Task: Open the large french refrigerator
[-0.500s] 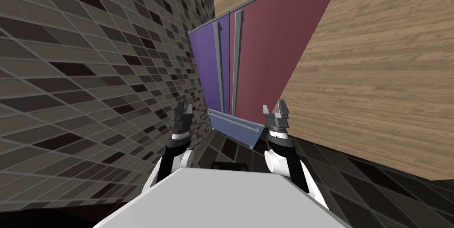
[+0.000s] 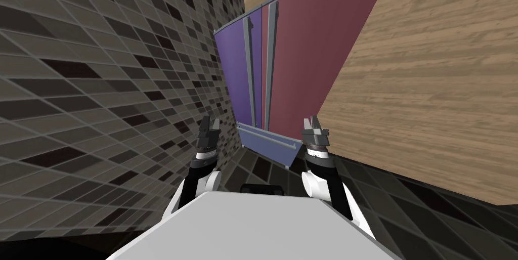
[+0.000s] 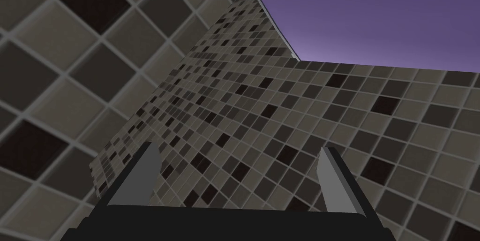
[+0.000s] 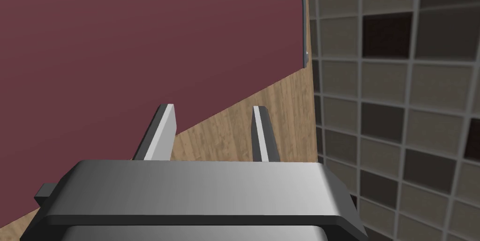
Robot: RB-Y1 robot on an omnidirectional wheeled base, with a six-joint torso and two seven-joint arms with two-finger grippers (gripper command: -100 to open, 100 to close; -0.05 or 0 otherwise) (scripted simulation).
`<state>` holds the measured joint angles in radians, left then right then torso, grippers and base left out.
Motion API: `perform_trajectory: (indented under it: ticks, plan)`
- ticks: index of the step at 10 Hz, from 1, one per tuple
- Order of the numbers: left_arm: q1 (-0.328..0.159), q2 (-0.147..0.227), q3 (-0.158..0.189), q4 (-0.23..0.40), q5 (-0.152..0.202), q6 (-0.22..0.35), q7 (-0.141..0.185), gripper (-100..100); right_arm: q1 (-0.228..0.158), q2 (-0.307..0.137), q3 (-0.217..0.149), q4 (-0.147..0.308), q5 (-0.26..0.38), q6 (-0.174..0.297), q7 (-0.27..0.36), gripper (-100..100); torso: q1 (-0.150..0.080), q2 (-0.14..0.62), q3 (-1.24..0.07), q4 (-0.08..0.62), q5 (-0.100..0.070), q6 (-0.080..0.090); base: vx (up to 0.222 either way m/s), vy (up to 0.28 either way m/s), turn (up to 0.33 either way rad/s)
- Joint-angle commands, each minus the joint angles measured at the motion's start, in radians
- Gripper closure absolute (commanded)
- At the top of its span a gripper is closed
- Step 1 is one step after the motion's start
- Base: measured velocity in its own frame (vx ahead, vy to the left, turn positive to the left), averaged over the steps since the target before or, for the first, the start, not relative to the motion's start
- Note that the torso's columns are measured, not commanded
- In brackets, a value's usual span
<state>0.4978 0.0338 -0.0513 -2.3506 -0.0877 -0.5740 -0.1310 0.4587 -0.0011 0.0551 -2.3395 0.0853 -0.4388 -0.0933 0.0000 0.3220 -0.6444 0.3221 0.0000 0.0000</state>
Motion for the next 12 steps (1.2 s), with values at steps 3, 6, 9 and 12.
perform_trajectory:
  ticks: [3,6,9,12]
  plan:
    - [0.000,0.000,0.000,0.000,0.000,0.000,0.000,0,0.000,0.000,0.000,0.000,0.000,0.000,0.000,0,0.000,0.222,-0.442,0.221,0.000,0.000,0.000,0.000,0.000]
    - [0.000,0.000,0.000,0.000,0.000,0.000,0.000,0,-0.007,-0.064,-0.004,0.032,0.018,-0.014,0.058,-100,0.001,0.401,-0.808,0.402,0.000,0.000,0.034,0.028,-0.026]
    - [0.000,0.000,0.000,0.000,0.000,0.000,0.000,0,-0.021,-0.117,-0.010,0.087,0.048,-0.039,0.144,-100,0.001,0.413,-0.833,0.415,0.000,0.000,0.103,0.070,-0.044]
    - [0.000,0.000,0.000,0.000,0.000,0.000,0.000,0,-0.026,-0.132,-0.013,0.111,0.062,-0.049,0.202,-100,-0.001,0.418,-0.830,0.416,0.000,0.000,0.071,0.047,-0.031]
